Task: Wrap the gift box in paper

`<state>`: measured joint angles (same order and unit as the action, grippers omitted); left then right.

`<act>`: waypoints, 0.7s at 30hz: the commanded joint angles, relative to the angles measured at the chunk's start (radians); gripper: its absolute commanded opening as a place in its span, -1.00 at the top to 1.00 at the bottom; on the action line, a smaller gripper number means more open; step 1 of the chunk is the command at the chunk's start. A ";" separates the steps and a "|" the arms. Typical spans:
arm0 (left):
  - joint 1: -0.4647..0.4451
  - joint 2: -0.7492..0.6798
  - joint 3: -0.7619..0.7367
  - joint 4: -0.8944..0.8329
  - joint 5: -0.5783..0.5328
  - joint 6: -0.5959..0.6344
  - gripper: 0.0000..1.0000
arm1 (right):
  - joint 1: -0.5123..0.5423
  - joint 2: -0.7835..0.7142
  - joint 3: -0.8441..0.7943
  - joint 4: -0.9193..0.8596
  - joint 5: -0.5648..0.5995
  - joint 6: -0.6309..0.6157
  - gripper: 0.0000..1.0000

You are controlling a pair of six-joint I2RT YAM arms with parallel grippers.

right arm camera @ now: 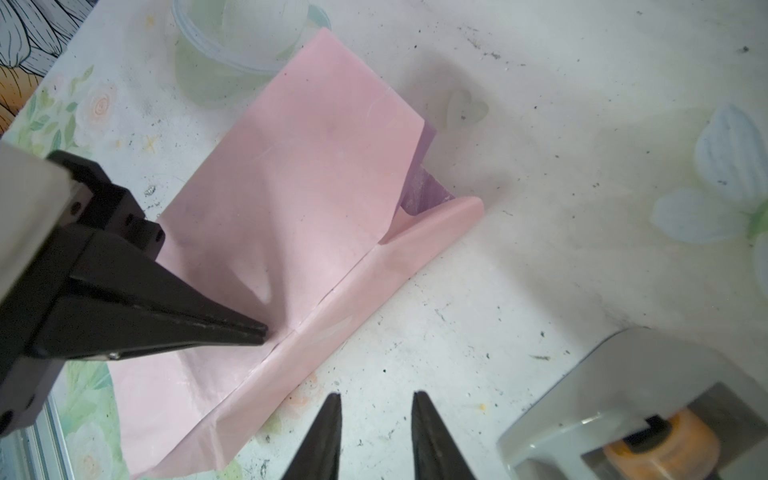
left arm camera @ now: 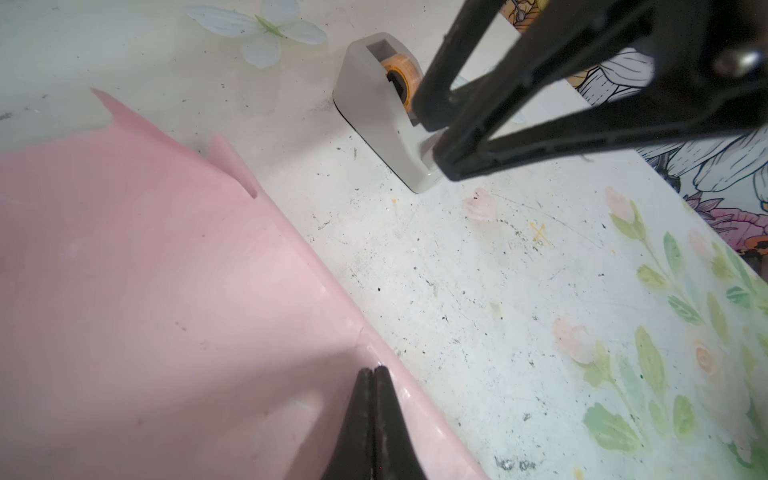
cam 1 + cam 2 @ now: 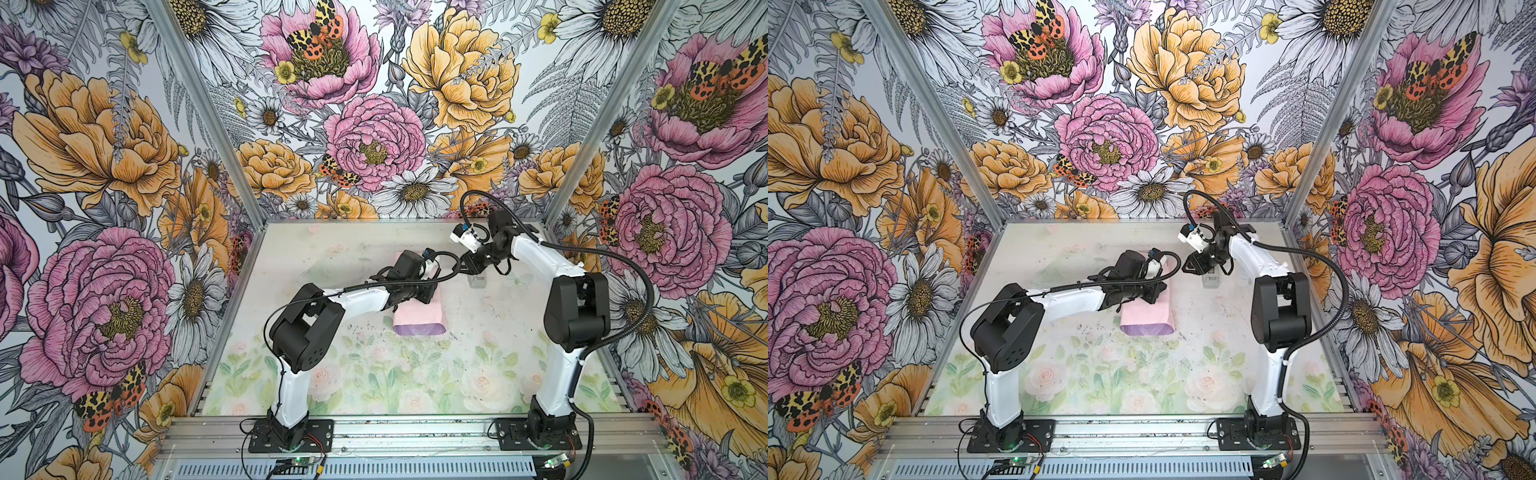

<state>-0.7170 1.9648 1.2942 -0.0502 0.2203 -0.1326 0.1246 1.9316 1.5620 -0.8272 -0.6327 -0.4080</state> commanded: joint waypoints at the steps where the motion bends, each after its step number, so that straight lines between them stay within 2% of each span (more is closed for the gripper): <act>1: 0.017 -0.001 -0.045 -0.102 -0.044 -0.019 0.96 | 0.012 -0.025 -0.119 0.213 -0.018 0.167 0.49; 6: 0.018 0.000 -0.047 -0.103 -0.044 -0.022 0.96 | 0.037 -0.035 -0.205 0.310 -0.020 0.234 0.60; 10: 0.020 0.000 -0.047 -0.100 -0.044 -0.023 0.96 | 0.059 -0.005 -0.205 0.344 -0.024 0.262 0.63; 21: 0.023 0.008 -0.038 -0.099 -0.041 -0.024 0.97 | 0.076 0.019 -0.203 0.345 -0.033 0.343 0.66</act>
<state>-0.7158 1.9633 1.2900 -0.0463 0.2203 -0.1509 0.1963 1.9419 1.3491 -0.5125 -0.6491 -0.1120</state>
